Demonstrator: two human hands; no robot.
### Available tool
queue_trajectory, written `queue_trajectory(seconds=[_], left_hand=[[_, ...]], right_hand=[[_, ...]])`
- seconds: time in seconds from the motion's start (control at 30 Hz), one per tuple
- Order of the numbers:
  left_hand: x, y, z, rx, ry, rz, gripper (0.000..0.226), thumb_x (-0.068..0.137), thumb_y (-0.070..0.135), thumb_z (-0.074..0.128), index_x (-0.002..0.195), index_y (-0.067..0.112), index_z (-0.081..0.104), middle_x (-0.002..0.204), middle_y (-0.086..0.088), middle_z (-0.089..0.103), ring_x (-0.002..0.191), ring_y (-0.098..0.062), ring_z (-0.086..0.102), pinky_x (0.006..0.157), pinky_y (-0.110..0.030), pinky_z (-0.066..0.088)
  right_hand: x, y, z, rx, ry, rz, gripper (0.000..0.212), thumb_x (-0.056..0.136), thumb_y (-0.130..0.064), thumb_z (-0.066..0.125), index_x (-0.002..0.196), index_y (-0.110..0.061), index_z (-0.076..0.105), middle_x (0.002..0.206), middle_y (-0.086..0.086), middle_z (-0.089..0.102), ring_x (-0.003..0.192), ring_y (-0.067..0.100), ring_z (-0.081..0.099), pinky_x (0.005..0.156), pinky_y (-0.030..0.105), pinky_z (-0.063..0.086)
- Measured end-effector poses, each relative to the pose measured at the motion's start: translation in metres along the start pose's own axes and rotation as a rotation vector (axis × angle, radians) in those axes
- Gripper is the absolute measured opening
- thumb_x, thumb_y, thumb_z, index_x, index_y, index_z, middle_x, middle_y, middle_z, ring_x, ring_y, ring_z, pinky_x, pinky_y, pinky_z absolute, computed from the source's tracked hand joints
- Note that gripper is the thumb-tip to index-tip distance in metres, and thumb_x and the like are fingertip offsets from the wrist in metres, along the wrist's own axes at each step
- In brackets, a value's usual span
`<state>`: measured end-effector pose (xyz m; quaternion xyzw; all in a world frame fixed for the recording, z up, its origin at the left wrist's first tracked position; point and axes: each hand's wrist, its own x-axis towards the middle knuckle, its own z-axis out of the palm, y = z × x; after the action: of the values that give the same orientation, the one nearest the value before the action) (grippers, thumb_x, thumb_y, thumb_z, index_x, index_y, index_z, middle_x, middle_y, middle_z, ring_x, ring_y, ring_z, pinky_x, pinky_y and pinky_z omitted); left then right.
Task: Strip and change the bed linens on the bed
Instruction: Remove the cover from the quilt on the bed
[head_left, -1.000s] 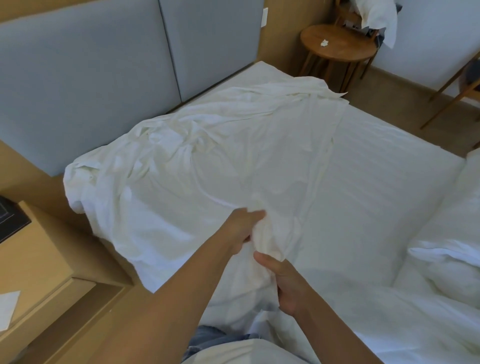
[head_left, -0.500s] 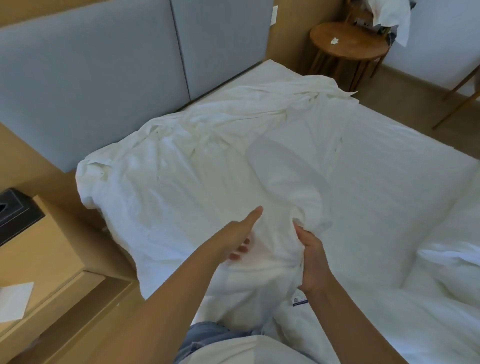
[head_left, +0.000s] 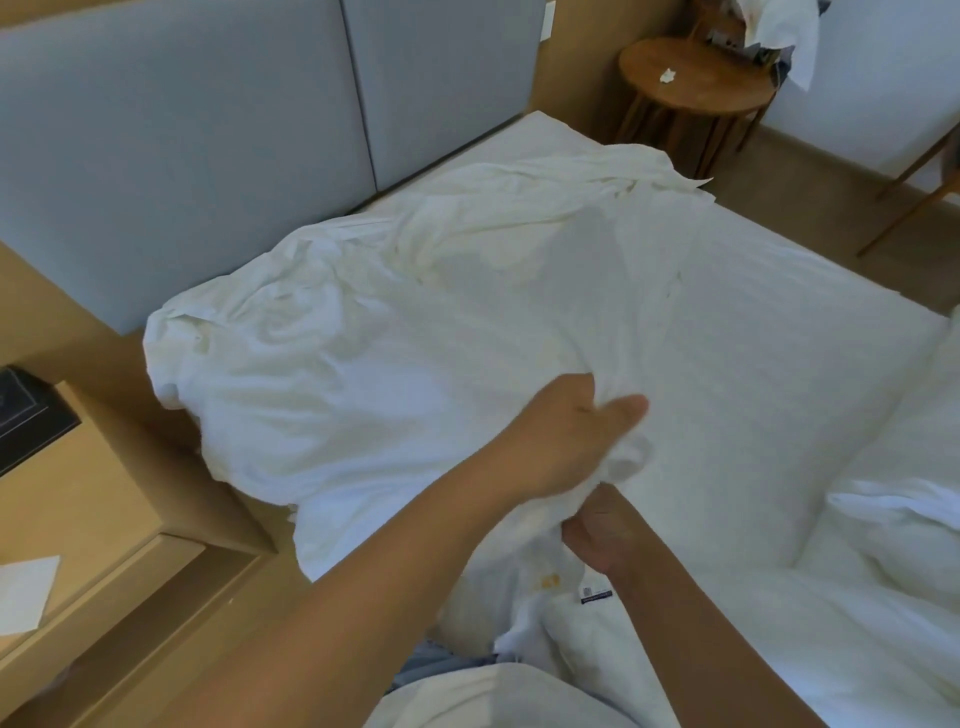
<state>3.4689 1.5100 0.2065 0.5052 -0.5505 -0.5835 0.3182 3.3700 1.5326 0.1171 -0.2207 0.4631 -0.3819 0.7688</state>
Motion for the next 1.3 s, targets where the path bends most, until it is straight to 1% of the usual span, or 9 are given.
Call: queue_trajectory(seconds=[0.07,0.2,0.37,0.57,0.7,0.8,0.97,1.1,1.3], left_hand=[[0.002,-0.001,0.005,0.135,-0.024,-0.064,0.024,0.095,0.026,0.052,0.076,0.014,0.062,0.071,0.002,0.062,0.065,-0.008,0.052,0.056,-0.018,0.039],[0.005,-0.012,-0.007,0.14,0.006,-0.155,0.03,0.093,0.03,0.055,0.068,0.015,0.047,0.067,0.002,0.048,0.061,-0.011,0.047,0.057,-0.023,0.036],[0.01,-0.025,-0.021,0.31,0.038,-0.077,0.038,0.094,0.023,0.054,0.06,0.013,0.037,0.06,0.0,0.04,0.055,-0.013,0.038,0.055,-0.025,0.029],[0.024,-0.047,-0.04,0.034,0.124,-0.275,0.036,0.089,0.04,0.06,0.065,0.015,0.053,0.061,0.003,0.051,0.055,-0.011,0.049,0.051,-0.019,0.037],[0.018,-0.088,-0.057,0.349,0.242,-0.578,0.071,0.08,0.074,0.044,0.101,0.008,0.059,0.098,-0.007,0.061,0.09,-0.025,0.061,0.066,-0.028,0.042],[0.012,-0.102,-0.049,-0.136,0.135,-0.776,0.069,0.075,0.075,0.053,0.094,0.009,0.061,0.082,-0.004,0.066,0.063,-0.016,0.062,0.048,-0.02,0.042],[0.028,-0.081,-0.039,-0.189,0.267,-0.519,0.01,0.094,0.019,0.054,0.096,0.011,0.059,0.071,-0.001,0.059,0.054,-0.011,0.051,0.041,-0.015,0.035],[0.035,-0.038,-0.038,-0.294,0.171,-0.277,0.016,0.097,0.024,0.051,0.092,0.012,0.059,0.067,0.005,0.064,0.057,-0.006,0.06,0.05,-0.015,0.044],[0.037,-0.025,-0.026,-0.121,0.193,-0.243,0.03,0.097,0.024,0.049,0.071,0.012,0.045,0.053,0.0,0.056,0.037,-0.002,0.051,0.043,-0.01,0.04]], right_hand=[[0.001,-0.002,0.005,-0.118,-0.035,-0.01,0.092,0.054,-0.029,0.09,0.127,0.008,0.048,0.115,0.023,0.063,0.113,0.028,0.059,0.072,0.019,0.052],[0.002,-0.003,0.006,-0.165,-0.247,0.015,0.021,0.078,-0.01,0.072,0.095,-0.021,0.069,0.078,-0.009,0.073,0.093,0.016,0.063,0.078,0.023,0.052],[-0.002,-0.007,0.006,-0.016,-0.508,0.025,0.059,0.042,-0.037,0.095,0.097,-0.025,0.077,0.098,-0.003,0.073,0.097,0.011,0.067,0.08,0.024,0.053],[0.009,-0.008,0.009,-0.186,-0.121,0.03,0.035,0.062,-0.012,0.07,0.096,-0.014,0.072,0.1,0.01,0.071,0.093,0.023,0.069,0.074,0.033,0.056],[0.007,-0.016,-0.005,0.035,-0.038,0.076,0.017,0.06,-0.014,0.066,0.073,-0.011,0.078,0.083,0.01,0.073,0.075,0.024,0.071,0.057,0.029,0.055],[0.005,-0.015,-0.007,-0.049,-0.079,0.142,0.02,0.06,-0.015,0.069,0.077,-0.009,0.077,0.083,0.012,0.072,0.075,0.024,0.07,0.062,0.03,0.056],[0.009,0.0,0.002,0.039,-0.156,0.096,0.046,0.065,-0.025,0.076,0.108,-0.009,0.071,0.113,0.015,0.066,0.104,0.029,0.064,0.084,0.039,0.054],[0.012,0.015,0.013,0.122,-0.239,0.042,0.057,0.063,-0.024,0.084,0.115,-0.013,0.065,0.116,0.01,0.067,0.107,0.023,0.064,0.078,0.031,0.055],[0.03,0.023,0.039,-0.272,-0.011,0.018,0.028,0.095,0.0,0.044,0.119,0.005,0.056,0.112,0.018,0.063,0.104,0.032,0.057,0.098,0.04,0.044]])
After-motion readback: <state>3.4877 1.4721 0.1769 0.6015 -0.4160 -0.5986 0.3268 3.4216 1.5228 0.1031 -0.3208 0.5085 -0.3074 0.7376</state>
